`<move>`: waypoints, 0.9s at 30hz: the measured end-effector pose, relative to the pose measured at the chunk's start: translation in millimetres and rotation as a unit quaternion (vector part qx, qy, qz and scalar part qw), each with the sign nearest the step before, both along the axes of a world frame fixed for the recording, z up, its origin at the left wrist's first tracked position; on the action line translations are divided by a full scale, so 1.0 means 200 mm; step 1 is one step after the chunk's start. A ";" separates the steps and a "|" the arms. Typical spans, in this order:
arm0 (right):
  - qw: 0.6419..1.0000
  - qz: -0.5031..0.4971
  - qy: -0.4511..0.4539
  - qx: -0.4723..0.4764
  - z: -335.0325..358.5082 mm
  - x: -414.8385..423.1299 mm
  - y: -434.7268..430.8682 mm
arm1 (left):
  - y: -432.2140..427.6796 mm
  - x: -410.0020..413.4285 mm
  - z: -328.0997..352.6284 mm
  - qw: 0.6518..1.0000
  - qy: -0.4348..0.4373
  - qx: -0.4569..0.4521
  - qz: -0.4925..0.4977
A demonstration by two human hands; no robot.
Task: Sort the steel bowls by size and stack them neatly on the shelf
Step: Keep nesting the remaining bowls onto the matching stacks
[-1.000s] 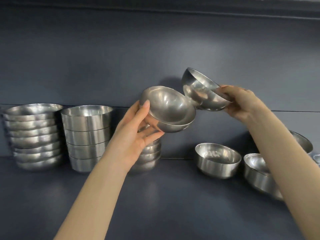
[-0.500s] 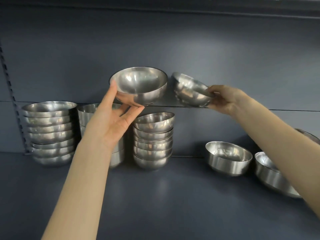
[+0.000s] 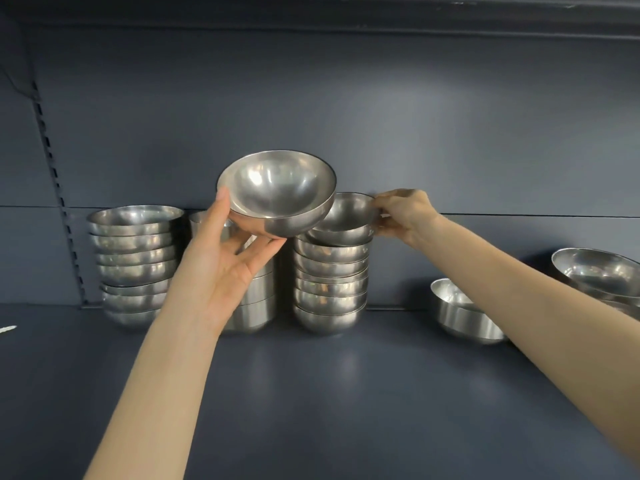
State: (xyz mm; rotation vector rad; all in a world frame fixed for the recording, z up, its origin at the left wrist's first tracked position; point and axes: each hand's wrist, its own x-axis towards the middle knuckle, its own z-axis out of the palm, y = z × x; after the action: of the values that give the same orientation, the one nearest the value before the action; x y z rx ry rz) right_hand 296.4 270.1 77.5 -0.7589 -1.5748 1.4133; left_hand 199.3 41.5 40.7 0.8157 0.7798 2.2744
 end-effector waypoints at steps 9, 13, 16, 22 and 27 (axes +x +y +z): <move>0.993 -0.071 -0.048 0.083 -0.16 -0.05 -0.07 | -0.01 -0.06 -0.06 0.999 -0.039 0.010 -0.029; 0.996 -0.024 -0.046 0.073 -0.25 -0.07 -0.13 | 0.00 -0.05 -0.08 0.999 -0.036 0.008 -0.031; 0.995 -0.010 -0.050 0.089 -0.27 -0.07 -0.17 | 0.00 -0.06 -0.10 0.998 -0.055 0.001 -0.036; 0.996 0.016 -0.038 0.082 -0.29 -0.08 -0.21 | 0.01 -0.07 -0.12 0.998 -0.060 0.003 -0.025; 0.992 0.060 -0.048 0.097 -0.31 -0.02 -0.25 | 0.01 -0.06 -0.13 0.998 -0.051 -0.020 -0.017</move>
State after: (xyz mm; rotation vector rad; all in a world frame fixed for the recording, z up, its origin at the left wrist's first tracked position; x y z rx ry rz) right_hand 291.9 221.0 15.7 -0.6329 -1.8290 1.3016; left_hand 187.6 42.6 13.8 0.6839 0.7570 2.2435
